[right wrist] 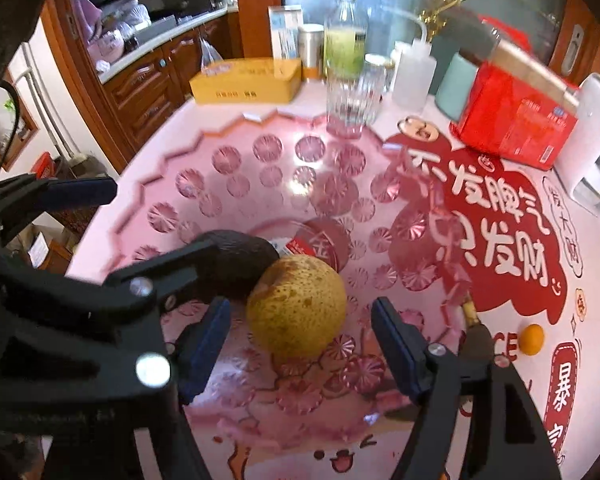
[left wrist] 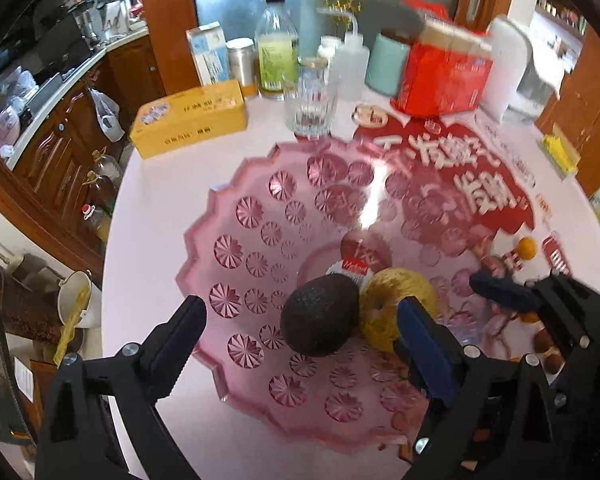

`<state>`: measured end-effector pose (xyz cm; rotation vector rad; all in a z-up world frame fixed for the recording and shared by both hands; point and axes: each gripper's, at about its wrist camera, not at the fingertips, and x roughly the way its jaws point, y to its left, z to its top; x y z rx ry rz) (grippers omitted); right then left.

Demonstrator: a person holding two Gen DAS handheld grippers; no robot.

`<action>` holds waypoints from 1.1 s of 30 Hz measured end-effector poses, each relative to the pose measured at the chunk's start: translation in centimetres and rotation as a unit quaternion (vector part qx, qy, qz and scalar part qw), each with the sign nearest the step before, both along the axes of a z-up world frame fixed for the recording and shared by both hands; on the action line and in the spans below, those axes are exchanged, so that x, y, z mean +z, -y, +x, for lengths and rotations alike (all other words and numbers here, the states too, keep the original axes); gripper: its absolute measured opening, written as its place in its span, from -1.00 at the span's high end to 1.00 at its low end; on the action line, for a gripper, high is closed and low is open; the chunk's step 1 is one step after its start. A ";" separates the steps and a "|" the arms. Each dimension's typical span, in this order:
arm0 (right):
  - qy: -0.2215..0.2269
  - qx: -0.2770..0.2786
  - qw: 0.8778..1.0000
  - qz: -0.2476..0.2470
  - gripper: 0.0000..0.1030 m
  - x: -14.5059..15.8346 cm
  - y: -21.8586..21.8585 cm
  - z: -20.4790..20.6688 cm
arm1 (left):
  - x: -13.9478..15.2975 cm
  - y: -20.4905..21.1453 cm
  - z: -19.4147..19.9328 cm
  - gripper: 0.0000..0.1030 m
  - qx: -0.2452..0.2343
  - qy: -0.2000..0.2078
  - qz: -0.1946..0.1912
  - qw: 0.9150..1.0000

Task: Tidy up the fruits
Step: 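Lower the avocado and pear into the bowl and open both tools, then grasp the orange with the left tool while the right tool grasps the red apple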

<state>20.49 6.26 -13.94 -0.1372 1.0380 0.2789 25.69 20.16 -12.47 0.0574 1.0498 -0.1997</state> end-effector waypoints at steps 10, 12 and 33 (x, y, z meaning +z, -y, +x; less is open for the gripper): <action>0.022 -0.004 0.999 0.024 -0.42 3.8 1.4 -4.9 | 6.2 -1.3 -5.1 -0.86 0.039 0.066 -0.042 0.996; 0.025 -0.014 0.999 0.029 -0.42 4.5 2.1 -6.0 | 7.1 -1.5 -6.3 -0.86 0.044 0.075 -0.046 0.995; 0.092 -0.005 0.989 0.115 -0.71 12.3 13.3 -17.3 | 13.2 5.4 -18.6 -0.86 0.068 0.103 -0.072 0.990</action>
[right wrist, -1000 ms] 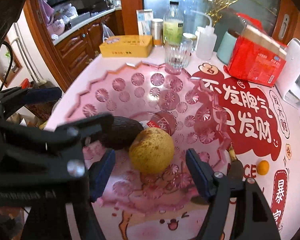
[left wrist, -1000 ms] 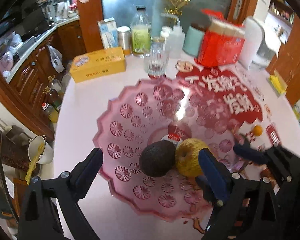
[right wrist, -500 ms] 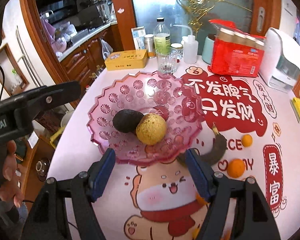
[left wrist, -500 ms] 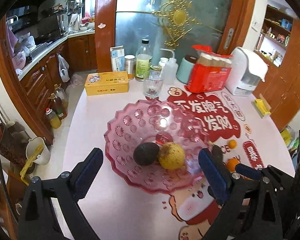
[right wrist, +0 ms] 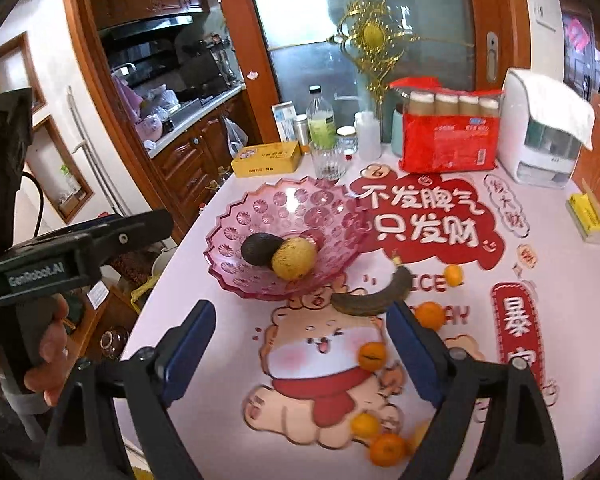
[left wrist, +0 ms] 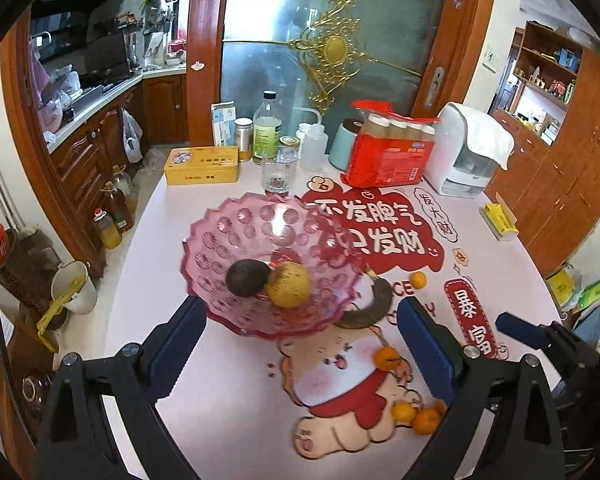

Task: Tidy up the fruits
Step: 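Grasp the orange with the left tool while the right tool grasps the red apple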

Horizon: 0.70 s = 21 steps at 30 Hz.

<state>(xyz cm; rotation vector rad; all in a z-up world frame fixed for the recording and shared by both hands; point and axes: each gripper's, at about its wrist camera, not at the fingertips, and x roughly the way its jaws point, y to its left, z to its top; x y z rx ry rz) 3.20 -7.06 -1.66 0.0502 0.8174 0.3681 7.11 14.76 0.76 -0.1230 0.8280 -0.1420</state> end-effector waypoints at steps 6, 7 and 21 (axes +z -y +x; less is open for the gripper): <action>0.039 0.029 0.998 -0.026 -0.71 1.3 5.7 -2.3 | -0.7 5.8 -2.6 -0.86 0.028 -0.012 -0.007 0.999; 0.046 0.028 0.998 -0.027 -0.71 1.5 6.6 -2.7 | -0.8 7.1 -2.9 -0.86 0.033 -0.012 -0.006 0.999; -0.001 0.018 0.999 -0.028 -0.71 -3.6 19.6 -1.0 | -6.0 17.3 -4.4 -0.86 0.054 -0.048 0.021 0.997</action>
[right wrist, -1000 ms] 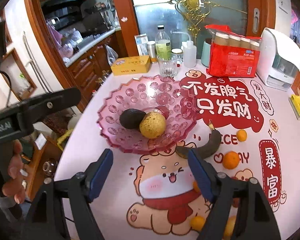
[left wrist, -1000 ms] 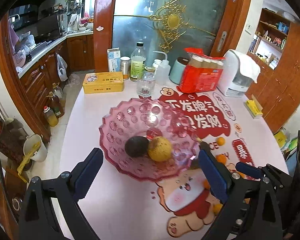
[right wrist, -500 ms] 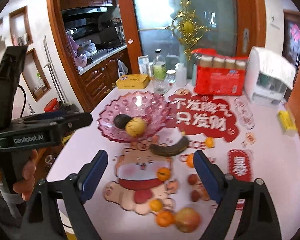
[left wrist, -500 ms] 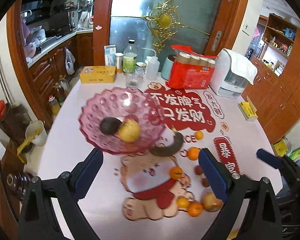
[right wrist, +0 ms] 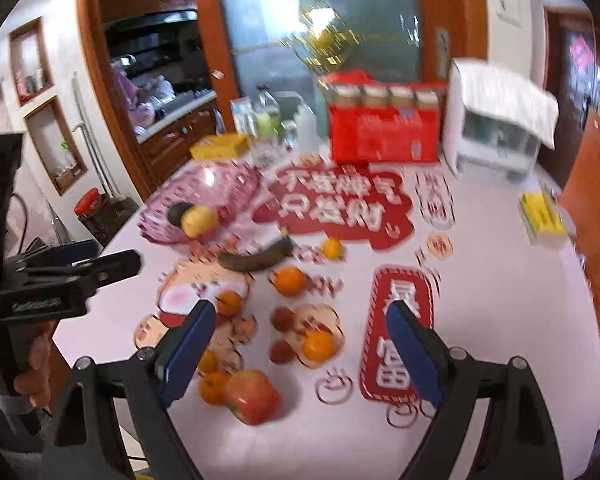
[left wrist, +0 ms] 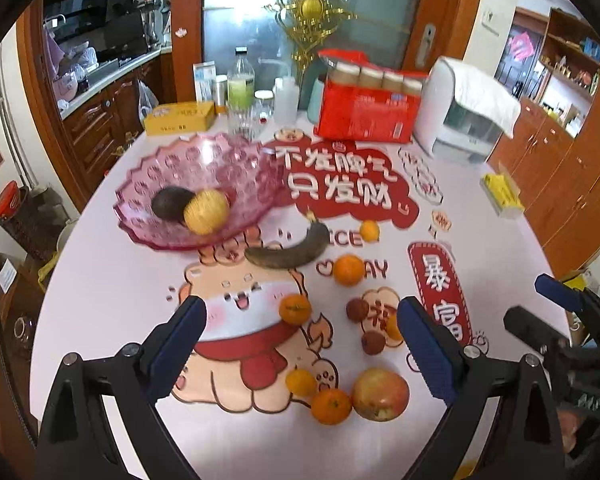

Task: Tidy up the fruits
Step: 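Grasp the orange with the left tool while the right tool grasps the red apple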

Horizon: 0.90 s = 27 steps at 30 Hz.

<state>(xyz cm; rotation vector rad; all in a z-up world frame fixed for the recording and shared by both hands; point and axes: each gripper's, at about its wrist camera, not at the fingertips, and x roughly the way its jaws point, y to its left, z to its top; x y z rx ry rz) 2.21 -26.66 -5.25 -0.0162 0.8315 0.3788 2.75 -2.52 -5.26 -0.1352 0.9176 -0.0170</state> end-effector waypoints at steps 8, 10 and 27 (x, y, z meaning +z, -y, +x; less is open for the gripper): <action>-0.043 0.023 0.999 -0.005 -0.71 -4.5 1.9 1.1 | -5.8 2.0 -0.8 -0.86 -0.016 -0.053 0.009 0.998; -0.046 0.041 0.998 -0.013 -0.71 -5.3 1.4 1.1 | -7.6 2.3 -1.2 -0.86 -0.023 -0.072 0.016 0.997; -0.072 0.198 0.976 -0.055 -0.63 -10.7 -4.8 -1.1 | -13.9 2.9 -3.4 -0.36 -0.057 -0.137 0.005 0.989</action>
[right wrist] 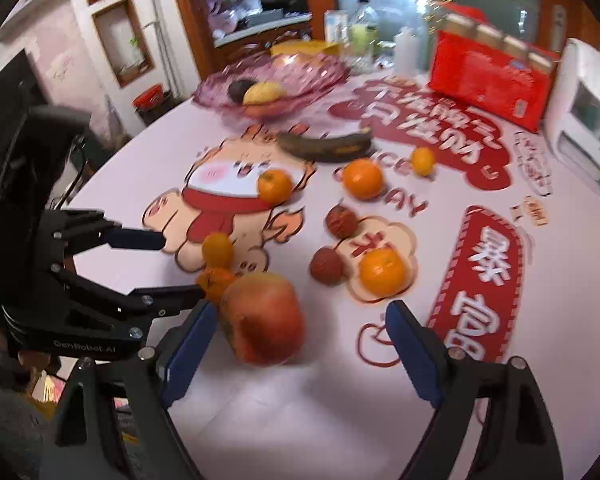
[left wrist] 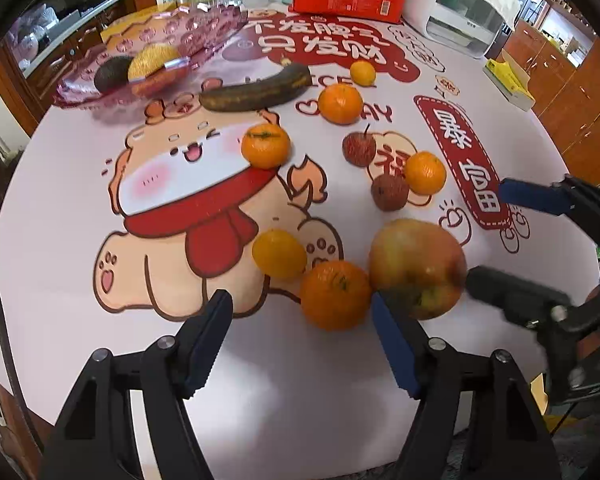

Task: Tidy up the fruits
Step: 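Grasp the orange with the left tool while the right tool grasps the red apple, then carry the orange and red apple with both tools over the pink bowl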

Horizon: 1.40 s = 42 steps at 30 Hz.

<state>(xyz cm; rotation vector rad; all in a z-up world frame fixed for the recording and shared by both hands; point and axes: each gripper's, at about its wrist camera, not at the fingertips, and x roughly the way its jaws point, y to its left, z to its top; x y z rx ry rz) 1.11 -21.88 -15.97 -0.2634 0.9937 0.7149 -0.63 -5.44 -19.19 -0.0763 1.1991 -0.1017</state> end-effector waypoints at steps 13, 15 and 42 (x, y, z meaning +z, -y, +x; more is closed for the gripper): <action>-0.045 0.047 0.998 0.004 -0.12 -4.0 -2.3 -0.3 | -1.3 -0.5 0.2 -0.32 0.008 -0.012 -0.020 1.000; -0.041 0.047 0.998 -0.001 -0.11 -3.9 -2.4 -0.5 | -1.4 -0.4 0.3 -0.31 0.008 -0.013 -0.023 1.000; -0.008 -0.043 0.998 -0.038 -0.01 -2.9 1.1 -1.2 | -1.8 3.1 0.6 0.29 -0.037 -0.024 -0.043 0.998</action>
